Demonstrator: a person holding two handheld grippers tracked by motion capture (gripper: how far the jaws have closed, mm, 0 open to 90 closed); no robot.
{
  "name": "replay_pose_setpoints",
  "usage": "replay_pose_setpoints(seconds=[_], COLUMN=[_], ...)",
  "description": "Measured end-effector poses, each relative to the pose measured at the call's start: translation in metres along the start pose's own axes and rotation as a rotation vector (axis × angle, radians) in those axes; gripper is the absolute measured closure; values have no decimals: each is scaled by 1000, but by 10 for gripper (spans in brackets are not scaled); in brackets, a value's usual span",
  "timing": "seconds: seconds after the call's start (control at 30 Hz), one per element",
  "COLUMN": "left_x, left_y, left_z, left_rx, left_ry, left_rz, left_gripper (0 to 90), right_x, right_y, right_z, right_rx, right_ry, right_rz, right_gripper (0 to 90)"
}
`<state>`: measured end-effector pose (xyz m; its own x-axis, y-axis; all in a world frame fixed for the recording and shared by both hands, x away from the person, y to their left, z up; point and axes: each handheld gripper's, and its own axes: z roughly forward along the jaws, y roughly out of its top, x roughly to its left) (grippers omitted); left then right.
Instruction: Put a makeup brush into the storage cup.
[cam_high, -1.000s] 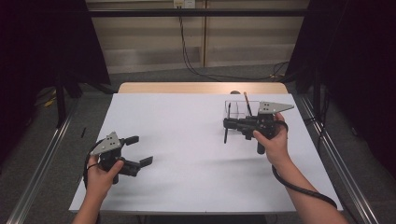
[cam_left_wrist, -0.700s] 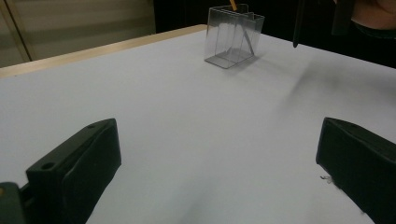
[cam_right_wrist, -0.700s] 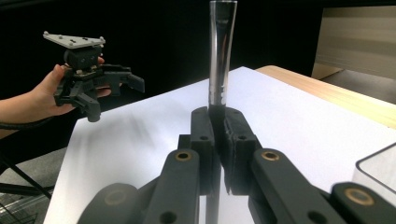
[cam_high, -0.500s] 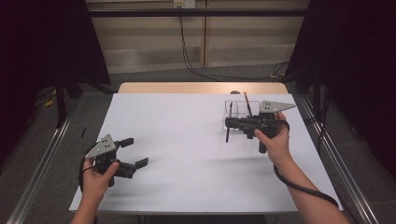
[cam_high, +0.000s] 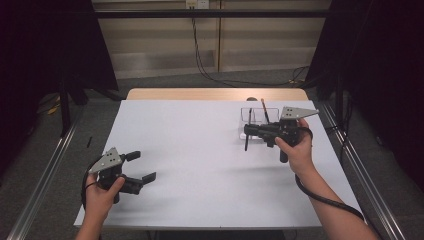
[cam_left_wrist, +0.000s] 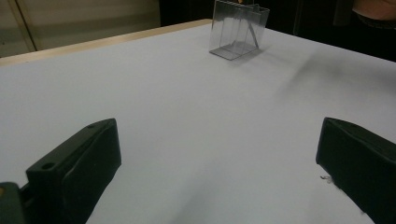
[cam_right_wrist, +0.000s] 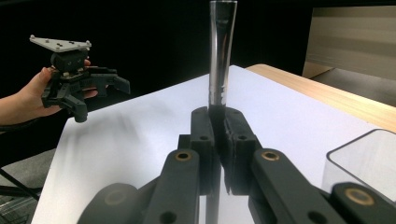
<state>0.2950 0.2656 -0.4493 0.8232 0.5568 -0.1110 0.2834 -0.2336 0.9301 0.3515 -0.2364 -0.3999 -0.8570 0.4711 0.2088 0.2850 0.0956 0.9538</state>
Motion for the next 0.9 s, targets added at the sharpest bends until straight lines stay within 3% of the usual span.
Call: replay_pose_setpoints(seconds=[0.9], left_x=[-4], left_y=[-2], left_z=[-3], left_rx=[-2], left_ry=[-16], left_rz=[2], left_gripper=[0], right_x=[-26], right_y=[20], right_z=[-12], right_rx=[-17], right_ry=[-111], right_rz=[5], right_gripper=[841])
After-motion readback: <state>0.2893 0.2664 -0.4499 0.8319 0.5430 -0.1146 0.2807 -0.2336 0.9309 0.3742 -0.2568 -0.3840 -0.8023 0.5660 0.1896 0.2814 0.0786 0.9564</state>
